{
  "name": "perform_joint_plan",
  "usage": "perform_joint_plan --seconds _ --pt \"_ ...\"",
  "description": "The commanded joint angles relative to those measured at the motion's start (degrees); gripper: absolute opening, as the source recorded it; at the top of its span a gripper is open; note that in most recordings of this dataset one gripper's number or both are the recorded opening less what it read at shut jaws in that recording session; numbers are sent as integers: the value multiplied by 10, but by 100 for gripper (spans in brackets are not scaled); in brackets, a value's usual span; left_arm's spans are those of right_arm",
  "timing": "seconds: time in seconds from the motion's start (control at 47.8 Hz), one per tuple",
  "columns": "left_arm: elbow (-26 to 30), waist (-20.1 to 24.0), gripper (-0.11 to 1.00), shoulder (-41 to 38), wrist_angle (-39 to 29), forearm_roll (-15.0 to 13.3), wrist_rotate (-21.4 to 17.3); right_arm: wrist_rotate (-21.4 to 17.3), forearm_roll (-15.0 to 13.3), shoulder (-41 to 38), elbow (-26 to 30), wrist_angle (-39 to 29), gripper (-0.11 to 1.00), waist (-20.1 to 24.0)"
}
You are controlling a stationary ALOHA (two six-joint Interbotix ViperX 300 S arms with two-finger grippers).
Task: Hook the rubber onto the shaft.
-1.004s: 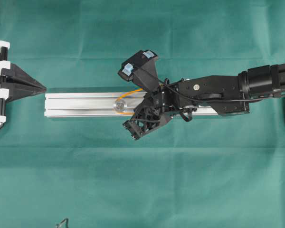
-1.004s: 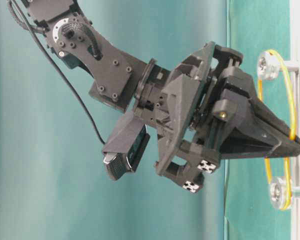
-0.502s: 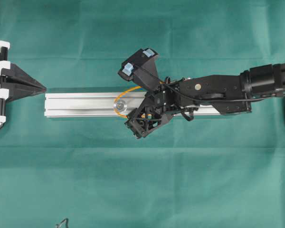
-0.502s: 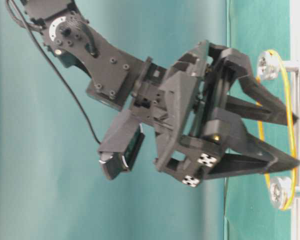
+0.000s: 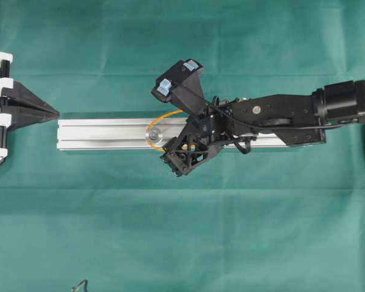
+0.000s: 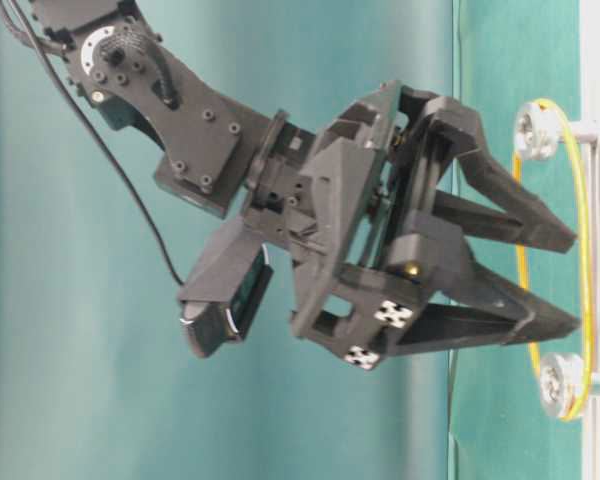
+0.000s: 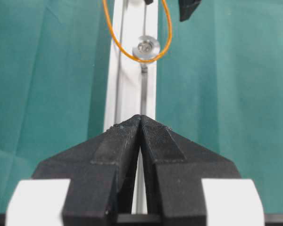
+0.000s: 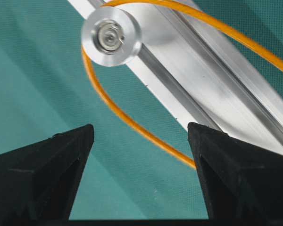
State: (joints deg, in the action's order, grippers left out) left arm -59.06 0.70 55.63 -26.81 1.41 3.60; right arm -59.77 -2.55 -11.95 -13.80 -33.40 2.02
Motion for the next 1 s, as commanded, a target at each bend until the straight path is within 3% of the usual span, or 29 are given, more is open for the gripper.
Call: perform_joint_plan --seconds 0.0,0.335,0.983 --pt "16 -1 0 -4 2 0 -1 4 -3 34 7 -1 86 1" --pt "16 -1 0 -3 3 0 -1 31 -4 95 9 -32 86 1" --pt "16 -1 0 -2 3 0 1 33 -27 143 8 -69 86 1"
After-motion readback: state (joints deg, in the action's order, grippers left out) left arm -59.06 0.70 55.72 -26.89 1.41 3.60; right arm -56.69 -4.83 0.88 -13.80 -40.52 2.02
